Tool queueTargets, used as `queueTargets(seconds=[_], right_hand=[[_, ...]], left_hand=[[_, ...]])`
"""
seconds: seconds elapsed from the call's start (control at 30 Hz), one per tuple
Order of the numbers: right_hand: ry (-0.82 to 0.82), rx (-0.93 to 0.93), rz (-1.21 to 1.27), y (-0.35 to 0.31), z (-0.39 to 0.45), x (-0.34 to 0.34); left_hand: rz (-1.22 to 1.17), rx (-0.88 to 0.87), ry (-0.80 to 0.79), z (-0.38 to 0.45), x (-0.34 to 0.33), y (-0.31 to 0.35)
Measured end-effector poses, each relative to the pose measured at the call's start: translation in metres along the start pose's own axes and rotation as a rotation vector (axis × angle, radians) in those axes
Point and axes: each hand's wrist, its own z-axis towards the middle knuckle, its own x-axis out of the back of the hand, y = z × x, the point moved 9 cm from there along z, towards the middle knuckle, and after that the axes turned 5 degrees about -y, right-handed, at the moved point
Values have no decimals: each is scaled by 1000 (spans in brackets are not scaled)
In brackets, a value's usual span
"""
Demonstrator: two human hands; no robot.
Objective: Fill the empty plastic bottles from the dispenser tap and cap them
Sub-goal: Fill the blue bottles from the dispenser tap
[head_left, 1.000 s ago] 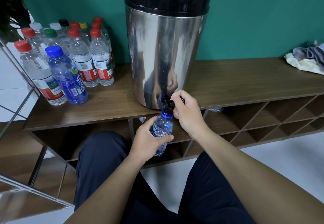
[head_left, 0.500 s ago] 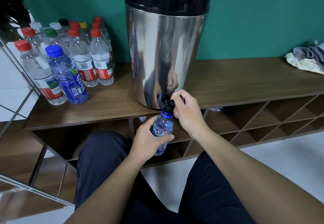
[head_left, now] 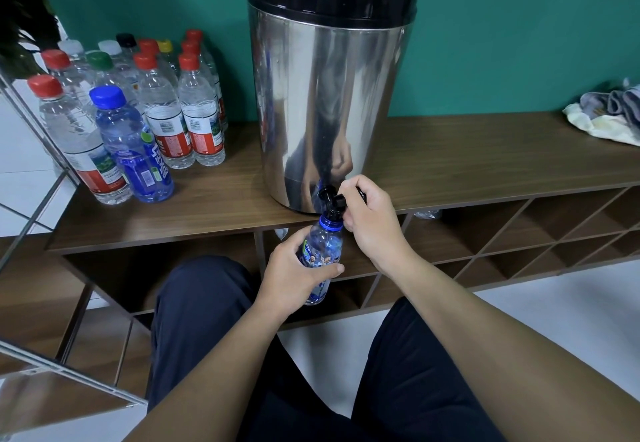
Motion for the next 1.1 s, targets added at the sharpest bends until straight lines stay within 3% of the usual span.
queueTargets(seconds=[1.1], right_hand=[[5,3,-32,1,0,2]], left_hand=[[-9,7,2,-1,0,2]])
